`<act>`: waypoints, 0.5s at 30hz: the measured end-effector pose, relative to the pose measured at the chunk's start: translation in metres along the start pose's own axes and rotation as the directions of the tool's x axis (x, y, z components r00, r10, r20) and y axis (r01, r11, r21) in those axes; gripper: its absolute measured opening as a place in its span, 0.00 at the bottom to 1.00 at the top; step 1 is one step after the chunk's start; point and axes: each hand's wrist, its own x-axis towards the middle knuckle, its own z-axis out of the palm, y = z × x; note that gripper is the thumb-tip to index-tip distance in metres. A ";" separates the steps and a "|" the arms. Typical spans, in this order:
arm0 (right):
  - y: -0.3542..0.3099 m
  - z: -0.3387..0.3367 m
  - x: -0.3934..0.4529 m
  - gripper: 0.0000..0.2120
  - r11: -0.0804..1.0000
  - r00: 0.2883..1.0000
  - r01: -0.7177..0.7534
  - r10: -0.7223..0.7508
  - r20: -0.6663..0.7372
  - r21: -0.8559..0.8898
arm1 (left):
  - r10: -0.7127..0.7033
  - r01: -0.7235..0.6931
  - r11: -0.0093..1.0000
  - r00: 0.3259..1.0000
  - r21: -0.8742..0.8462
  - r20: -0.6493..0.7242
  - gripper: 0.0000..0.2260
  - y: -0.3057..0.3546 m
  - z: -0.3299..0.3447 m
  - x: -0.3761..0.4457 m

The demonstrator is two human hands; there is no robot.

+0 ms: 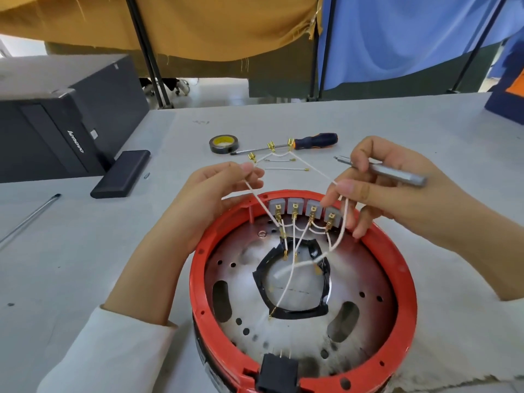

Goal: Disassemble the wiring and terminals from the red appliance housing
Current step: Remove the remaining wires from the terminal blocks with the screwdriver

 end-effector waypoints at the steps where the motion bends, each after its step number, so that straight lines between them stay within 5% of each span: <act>1: 0.000 -0.001 0.000 0.11 1.000 1.000 0.005 -0.005 -0.002 -0.023 | 0.010 -0.010 1.000 1.000 -0.013 -0.008 0.09 0.001 -0.001 0.000; 6: -0.003 -0.001 0.004 0.11 0.994 1.000 -0.007 0.005 0.024 0.111 | -0.007 0.012 0.987 1.000 -0.161 0.030 0.11 0.004 -0.004 0.002; 11: -0.008 -0.007 0.021 0.12 0.987 0.993 -0.042 0.058 -0.103 0.154 | -0.114 0.115 0.973 0.993 -0.201 0.018 0.26 -0.001 -0.004 0.010; 15: -0.012 -0.004 0.021 0.12 0.995 0.995 -0.082 0.085 -0.056 0.052 | -0.122 0.123 0.982 0.992 -0.141 0.013 0.21 -0.006 0.000 0.012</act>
